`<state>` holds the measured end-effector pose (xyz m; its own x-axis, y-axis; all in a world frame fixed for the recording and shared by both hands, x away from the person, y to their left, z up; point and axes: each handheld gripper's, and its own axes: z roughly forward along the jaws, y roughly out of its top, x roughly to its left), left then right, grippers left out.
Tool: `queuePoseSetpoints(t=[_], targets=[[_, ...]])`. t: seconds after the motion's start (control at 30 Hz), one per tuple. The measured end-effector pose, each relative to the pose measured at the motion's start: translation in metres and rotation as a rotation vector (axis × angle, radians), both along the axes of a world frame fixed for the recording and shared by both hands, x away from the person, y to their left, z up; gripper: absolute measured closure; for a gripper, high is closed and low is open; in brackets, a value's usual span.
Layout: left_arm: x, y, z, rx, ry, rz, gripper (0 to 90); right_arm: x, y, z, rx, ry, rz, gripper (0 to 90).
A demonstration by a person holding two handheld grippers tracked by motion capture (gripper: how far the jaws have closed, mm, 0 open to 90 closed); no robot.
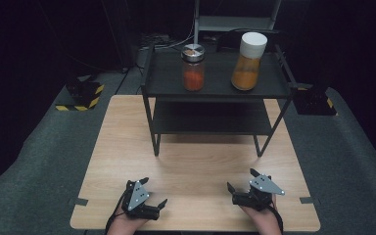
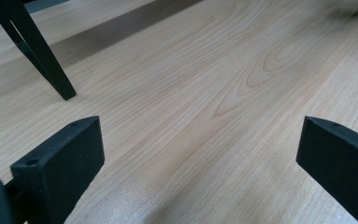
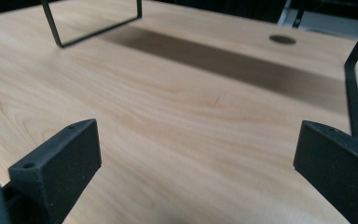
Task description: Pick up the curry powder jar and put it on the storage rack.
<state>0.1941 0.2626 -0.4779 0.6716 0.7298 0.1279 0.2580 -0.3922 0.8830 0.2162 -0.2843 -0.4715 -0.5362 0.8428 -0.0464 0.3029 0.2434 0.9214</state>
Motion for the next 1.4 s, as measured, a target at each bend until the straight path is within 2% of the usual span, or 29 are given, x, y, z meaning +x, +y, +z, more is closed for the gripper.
queuePoseSetpoints(t=[0.13, 0.23, 0.37, 0.67, 0.77, 0.8, 0.93, 1.03, 1.17, 1.3, 1.4], targets=[[-0.001, -0.001, 0.000, 0.006, -0.002, 0.001, 1.1, 0.000, -0.003, -0.007, -0.002, 0.018, -0.005, 0.1], [-0.001, -0.001, 0.000, 0.009, -0.009, -0.006, 1.1, -0.001, -0.004, -0.008, -0.010, 0.009, -0.006, 0.1], [-0.001, -0.001, -0.001, 0.004, -0.007, -0.006, 1.2, -0.001, -0.002, -0.006, -0.031, 0.021, -0.009, 0.1], [0.000, 0.002, -0.001, -0.006, -0.007, -0.018, 2.0, -0.004, 0.006, 0.000, -0.118, 0.034, -0.006, 0.5], [0.000, 0.004, -0.002, -0.007, -0.012, -0.029, 2.6, -0.006, 0.004, 0.001, -0.116, 0.043, -0.014, 0.5], [-0.001, 0.004, -0.003, 0.000, -0.025, -0.032, 3.1, -0.006, 0.003, 0.002, -0.115, 0.048, -0.014, 0.4], [-0.001, 0.007, -0.005, -0.014, -0.043, -0.039, 4.4, -0.007, -0.003, 0.002, -0.099, 0.061, -0.025, 0.4], [0.000, 0.009, -0.006, -0.029, -0.036, -0.034, 4.7, -0.009, -0.003, 0.002, -0.097, 0.056, -0.025, 0.2], [0.004, 0.010, -0.003, -0.046, 0.007, -0.028, 3.4, -0.011, 0.000, 0.002, -0.124, 0.045, -0.017, 0.1], [0.004, 0.006, -0.001, -0.026, 0.011, -0.019, 2.2, -0.011, 0.002, 0.002, -0.138, 0.043, -0.018, 0.1], [0.000, 0.003, -0.002, -0.012, -0.009, -0.012, 1.5, -0.012, 0.002, 0.002, -0.138, 0.045, -0.019, 0.0]])
